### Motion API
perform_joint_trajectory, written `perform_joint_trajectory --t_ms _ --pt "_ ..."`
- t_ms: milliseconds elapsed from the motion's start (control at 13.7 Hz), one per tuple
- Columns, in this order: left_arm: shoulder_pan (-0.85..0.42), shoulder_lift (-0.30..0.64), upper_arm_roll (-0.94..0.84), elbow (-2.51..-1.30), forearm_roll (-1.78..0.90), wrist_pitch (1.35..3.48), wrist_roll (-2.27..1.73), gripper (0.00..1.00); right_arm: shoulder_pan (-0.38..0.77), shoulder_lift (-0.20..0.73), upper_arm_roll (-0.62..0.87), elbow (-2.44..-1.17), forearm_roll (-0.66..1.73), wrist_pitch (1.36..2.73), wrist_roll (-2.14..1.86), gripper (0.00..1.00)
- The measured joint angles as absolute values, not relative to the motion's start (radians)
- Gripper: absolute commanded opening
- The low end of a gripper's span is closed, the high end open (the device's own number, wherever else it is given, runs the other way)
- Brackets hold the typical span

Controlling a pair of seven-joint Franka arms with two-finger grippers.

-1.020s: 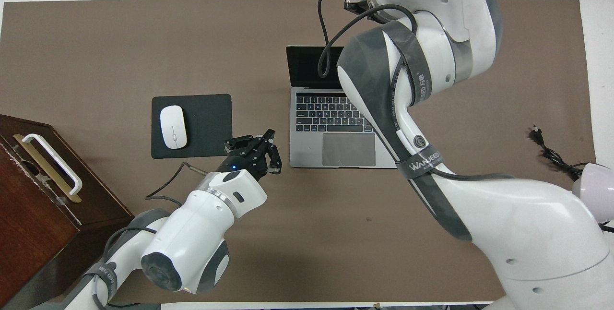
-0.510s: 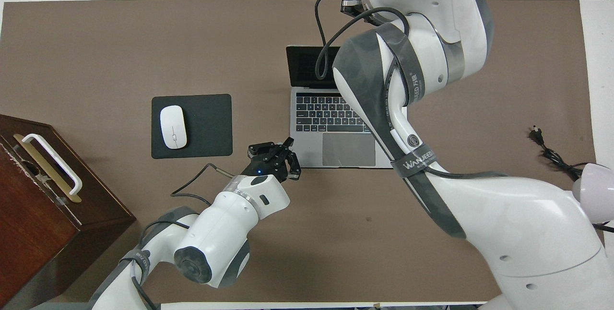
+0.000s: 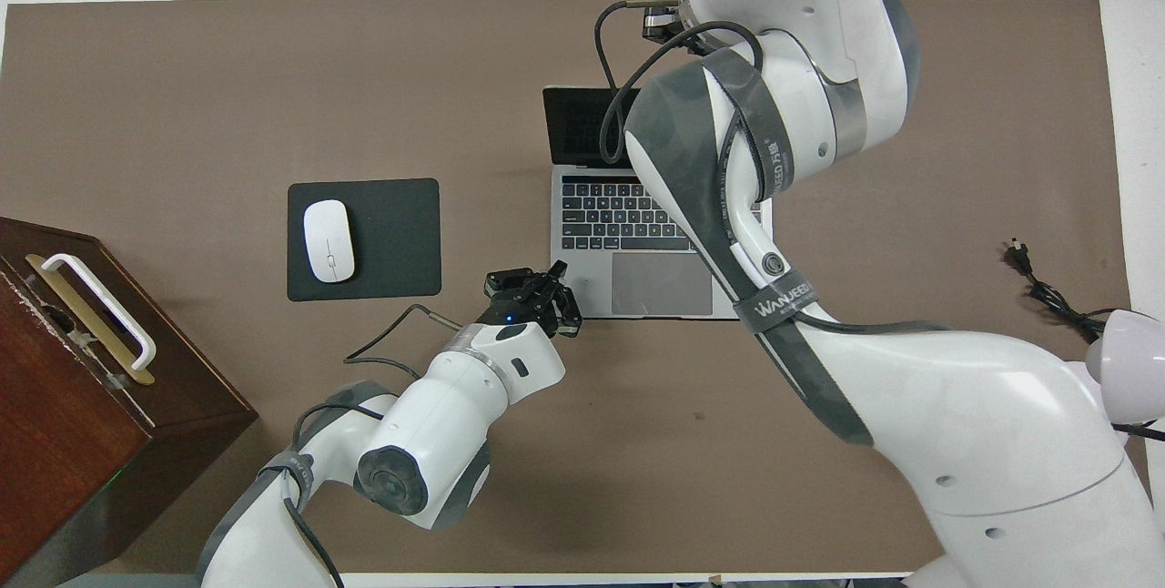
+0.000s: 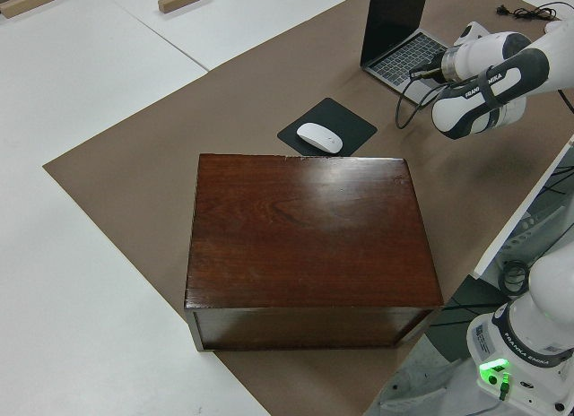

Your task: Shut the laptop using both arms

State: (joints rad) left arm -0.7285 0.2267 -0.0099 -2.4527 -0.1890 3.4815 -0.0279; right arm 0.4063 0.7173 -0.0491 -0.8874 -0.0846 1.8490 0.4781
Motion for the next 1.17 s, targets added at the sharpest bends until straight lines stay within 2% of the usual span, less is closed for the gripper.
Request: perform_joint_trajectory --t_ms 510,1166 --pt "-0.73 0.277 -0.01 -2.45 -0.188 3.482 -0.021 0.0 0.408 0.718 -0.038 -0.893 -0.085 1.816 0.457 0.0" --pt "-0.756 0.298 -0.01 -2.449 -0.188 3.483 -0.014 0.0 0.407 0.719 -0.033 -0.921 -0.042 1.785 0.457 0.0"
